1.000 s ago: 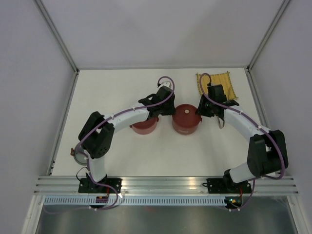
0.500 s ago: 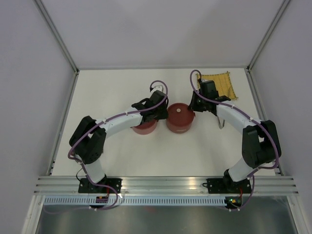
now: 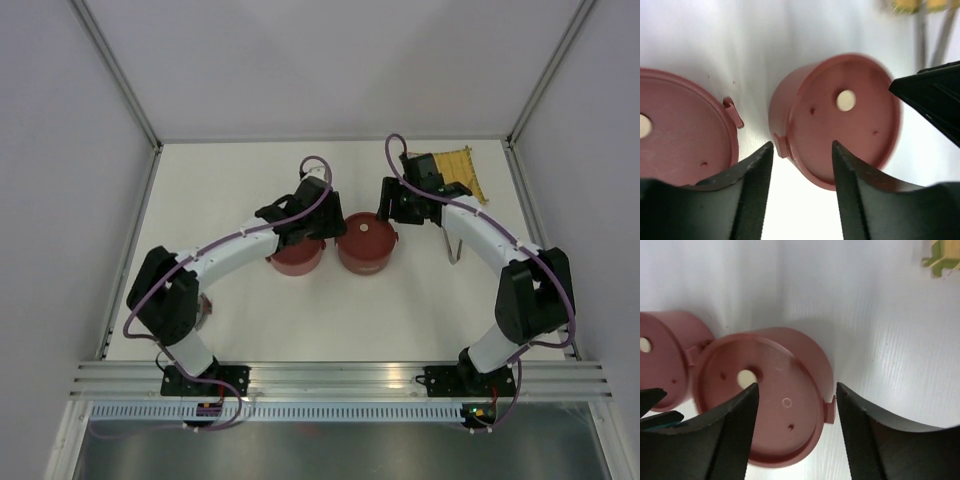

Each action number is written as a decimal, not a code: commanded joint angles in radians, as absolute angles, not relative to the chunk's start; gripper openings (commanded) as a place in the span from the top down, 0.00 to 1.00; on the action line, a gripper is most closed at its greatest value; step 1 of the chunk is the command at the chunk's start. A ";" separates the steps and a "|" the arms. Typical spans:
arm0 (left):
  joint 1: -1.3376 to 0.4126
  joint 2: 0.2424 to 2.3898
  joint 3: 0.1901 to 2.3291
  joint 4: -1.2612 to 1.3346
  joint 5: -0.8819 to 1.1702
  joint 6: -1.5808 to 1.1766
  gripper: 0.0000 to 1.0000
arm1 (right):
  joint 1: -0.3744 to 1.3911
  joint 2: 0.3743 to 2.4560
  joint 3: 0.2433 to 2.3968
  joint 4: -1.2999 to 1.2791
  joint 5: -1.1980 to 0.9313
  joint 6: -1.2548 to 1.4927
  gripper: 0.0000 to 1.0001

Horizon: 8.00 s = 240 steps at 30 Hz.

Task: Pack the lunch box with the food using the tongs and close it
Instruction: Adjust the packing box at the center of the board, then pick up the packing box from the center of the board, then place the packing box into the packing box.

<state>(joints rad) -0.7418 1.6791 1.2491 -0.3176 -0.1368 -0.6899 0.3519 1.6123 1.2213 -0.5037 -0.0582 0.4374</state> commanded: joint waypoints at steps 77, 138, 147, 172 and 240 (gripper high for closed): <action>-0.166 1.460 0.664 0.109 0.318 -0.716 0.70 | 0.612 2.083 1.628 -0.589 -0.244 0.443 0.55; -0.137 1.417 0.721 -0.035 0.256 -0.612 0.72 | 0.644 2.154 1.600 -0.253 -0.443 0.643 0.68; -0.137 1.388 0.747 -0.176 0.153 -0.617 0.71 | 0.647 2.145 1.582 -0.281 -0.396 0.623 0.70; -0.239 1.206 0.905 -0.184 0.241 -0.678 0.82 | 0.643 1.909 1.638 -0.406 -0.345 0.626 0.95; -0.822 1.732 1.546 -0.354 0.112 -0.698 0.82 | 0.222 1.262 1.097 -0.687 -0.230 0.554 0.92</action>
